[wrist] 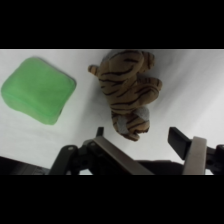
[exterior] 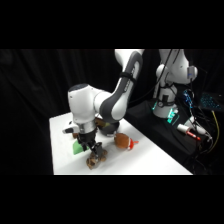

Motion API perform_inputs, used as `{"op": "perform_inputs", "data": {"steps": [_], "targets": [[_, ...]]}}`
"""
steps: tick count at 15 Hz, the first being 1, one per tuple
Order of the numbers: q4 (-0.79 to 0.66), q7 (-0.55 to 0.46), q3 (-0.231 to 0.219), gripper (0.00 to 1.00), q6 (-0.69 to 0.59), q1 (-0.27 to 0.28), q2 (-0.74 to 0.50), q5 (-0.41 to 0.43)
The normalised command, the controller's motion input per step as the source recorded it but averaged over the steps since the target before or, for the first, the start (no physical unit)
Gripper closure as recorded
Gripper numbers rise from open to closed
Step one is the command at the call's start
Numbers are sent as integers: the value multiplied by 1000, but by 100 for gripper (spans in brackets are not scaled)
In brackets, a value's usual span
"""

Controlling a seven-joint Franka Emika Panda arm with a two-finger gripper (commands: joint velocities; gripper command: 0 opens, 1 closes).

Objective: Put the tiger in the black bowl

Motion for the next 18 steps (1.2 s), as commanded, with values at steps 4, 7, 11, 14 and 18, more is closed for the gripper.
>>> {"op": "perform_inputs", "data": {"steps": [4,7,11,14,18], "targets": [[313,-246,192,0,-5,-175,300,45],[290,-208,154,13,-26,-142,243,31],[236,-174,120,50,-31,-110,168,0],[166,-126,82,75,-41,-77,67,-40],[47,-34,44,95,-130,-46,-108,-45]]}}
